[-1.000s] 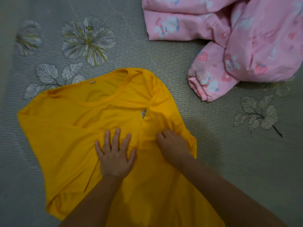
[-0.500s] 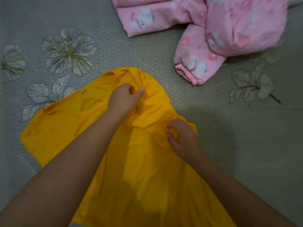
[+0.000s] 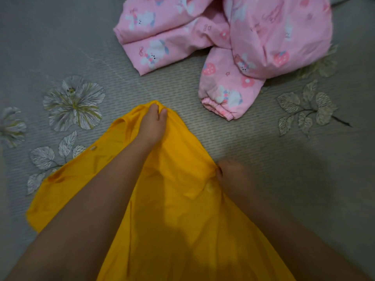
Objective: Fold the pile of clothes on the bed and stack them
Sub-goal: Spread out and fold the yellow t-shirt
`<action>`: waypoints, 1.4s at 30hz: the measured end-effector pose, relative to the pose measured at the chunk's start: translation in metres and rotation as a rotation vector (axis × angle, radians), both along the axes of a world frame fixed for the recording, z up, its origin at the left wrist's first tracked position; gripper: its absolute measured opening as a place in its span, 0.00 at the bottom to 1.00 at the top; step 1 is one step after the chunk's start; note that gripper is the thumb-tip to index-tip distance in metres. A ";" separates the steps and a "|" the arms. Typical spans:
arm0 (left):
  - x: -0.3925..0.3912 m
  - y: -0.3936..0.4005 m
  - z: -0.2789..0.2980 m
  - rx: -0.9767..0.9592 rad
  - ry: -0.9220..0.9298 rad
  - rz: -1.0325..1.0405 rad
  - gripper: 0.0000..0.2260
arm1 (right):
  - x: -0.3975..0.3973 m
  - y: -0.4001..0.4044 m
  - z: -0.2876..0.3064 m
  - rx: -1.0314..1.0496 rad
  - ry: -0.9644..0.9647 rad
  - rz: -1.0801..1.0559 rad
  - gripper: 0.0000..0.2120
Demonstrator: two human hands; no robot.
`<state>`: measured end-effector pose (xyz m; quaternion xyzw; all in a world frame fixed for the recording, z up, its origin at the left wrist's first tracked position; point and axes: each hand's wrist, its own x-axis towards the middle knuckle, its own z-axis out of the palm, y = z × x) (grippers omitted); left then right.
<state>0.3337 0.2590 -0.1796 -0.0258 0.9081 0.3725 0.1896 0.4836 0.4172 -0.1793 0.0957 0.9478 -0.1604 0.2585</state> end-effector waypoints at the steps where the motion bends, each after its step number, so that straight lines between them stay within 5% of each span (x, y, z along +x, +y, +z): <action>1: -0.003 0.000 -0.002 -0.019 0.008 0.007 0.07 | 0.002 -0.003 0.001 0.019 -0.010 -0.011 0.11; 6: 0.006 -0.015 -0.005 -0.026 0.039 0.173 0.16 | 0.003 -0.001 0.006 -0.035 0.167 -0.268 0.11; 9: 0.035 -0.042 0.001 -0.104 -0.104 0.077 0.18 | 0.015 -0.007 0.005 -0.110 0.445 0.046 0.21; 12: 0.059 -0.067 0.004 -0.183 -0.294 -0.087 0.07 | 0.030 -0.020 -0.003 -0.025 0.426 0.502 0.24; 14: 0.065 -0.072 0.008 -0.117 -0.364 -0.083 0.16 | 0.033 -0.023 -0.004 0.052 0.336 0.603 0.22; 18: 0.067 -0.067 0.023 0.248 -0.532 0.287 0.12 | 0.027 -0.028 0.004 0.004 0.376 0.545 0.13; 23: 0.080 -0.076 0.018 -0.127 -0.330 0.221 0.05 | 0.042 -0.027 0.012 -0.013 0.328 0.595 0.15; 25: 0.094 -0.083 0.017 -0.261 -0.280 0.182 0.17 | 0.053 -0.023 0.013 0.047 0.151 0.653 0.26; 27: 0.114 -0.086 0.023 -0.334 -0.180 0.179 0.24 | 0.065 -0.016 0.018 -0.006 0.033 0.588 0.29; 30: 0.164 -0.086 0.033 -0.396 -0.031 0.130 0.24 | 0.087 0.007 0.033 -0.093 0.108 0.438 0.29; 33: 0.245 -0.082 0.035 -0.359 0.001 0.099 0.23 | 0.130 0.048 0.039 0.018 -0.058 0.220 0.32; 37: 0.368 -0.069 0.033 -0.373 -0.169 0.347 0.28 | 0.197 0.089 0.038 0.048 -0.202 -0.119 0.31; 42: 0.474 -0.038 0.033 -0.264 -0.533 0.849 0.29 | 0.254 0.110 0.032 -0.087 -0.270 -0.220 0.08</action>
